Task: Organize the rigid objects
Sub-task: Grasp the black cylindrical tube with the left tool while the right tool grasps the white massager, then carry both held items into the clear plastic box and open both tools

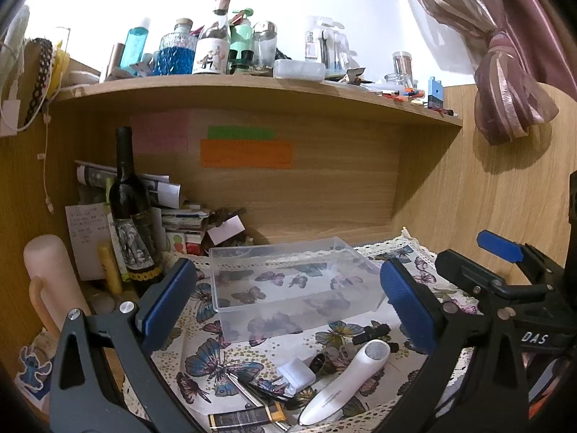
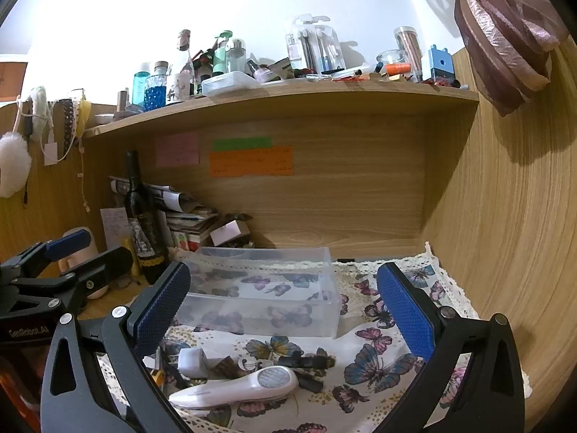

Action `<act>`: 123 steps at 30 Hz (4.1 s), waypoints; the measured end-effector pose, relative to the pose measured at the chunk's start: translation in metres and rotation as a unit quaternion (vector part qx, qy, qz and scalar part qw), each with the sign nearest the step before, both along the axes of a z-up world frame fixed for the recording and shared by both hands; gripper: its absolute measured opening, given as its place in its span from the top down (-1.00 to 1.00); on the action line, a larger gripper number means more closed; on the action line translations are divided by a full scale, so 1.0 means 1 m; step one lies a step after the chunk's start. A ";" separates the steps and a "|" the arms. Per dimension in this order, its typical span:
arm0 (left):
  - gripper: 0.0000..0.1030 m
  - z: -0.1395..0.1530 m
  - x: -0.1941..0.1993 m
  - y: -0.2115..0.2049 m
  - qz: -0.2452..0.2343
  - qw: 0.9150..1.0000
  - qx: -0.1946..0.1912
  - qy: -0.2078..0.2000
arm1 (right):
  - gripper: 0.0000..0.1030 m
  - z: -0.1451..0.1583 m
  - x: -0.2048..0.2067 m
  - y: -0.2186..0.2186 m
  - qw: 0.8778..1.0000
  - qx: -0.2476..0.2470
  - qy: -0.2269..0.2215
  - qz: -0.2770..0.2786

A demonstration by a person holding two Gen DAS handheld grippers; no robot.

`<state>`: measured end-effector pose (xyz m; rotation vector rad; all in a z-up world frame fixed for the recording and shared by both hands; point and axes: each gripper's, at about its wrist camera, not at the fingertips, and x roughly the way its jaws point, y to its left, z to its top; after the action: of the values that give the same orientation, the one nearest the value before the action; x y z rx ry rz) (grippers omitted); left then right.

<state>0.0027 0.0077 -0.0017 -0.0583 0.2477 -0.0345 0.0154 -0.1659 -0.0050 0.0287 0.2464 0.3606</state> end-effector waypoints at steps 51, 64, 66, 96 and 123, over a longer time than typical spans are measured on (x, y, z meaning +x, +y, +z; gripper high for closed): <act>-0.08 -0.141 0.026 0.065 -0.035 0.967 0.014 0.253 | -0.23 -0.121 0.102 0.077 0.937 -0.088 0.329 0.077; 0.46 -0.147 0.041 0.066 -0.045 0.963 -0.002 0.266 | 0.42 -0.127 0.081 0.056 0.935 -0.160 0.309 0.074; 0.46 -0.147 0.043 0.064 -0.044 0.963 -0.001 0.267 | 0.43 -0.127 0.079 0.050 0.936 -0.154 0.309 0.069; 0.56 -0.025 0.076 0.064 -0.005 0.992 0.000 0.125 | 0.43 -0.004 0.105 0.008 0.990 -0.052 0.130 0.029; 0.56 -0.085 0.213 0.055 -0.057 0.959 0.011 0.277 | 0.43 -0.074 0.246 0.069 0.954 -0.106 0.261 0.098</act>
<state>0.2154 0.0626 -0.0872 -0.0296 0.8131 -0.1299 0.2618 -0.0972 -0.0790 -0.1155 0.8155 0.5191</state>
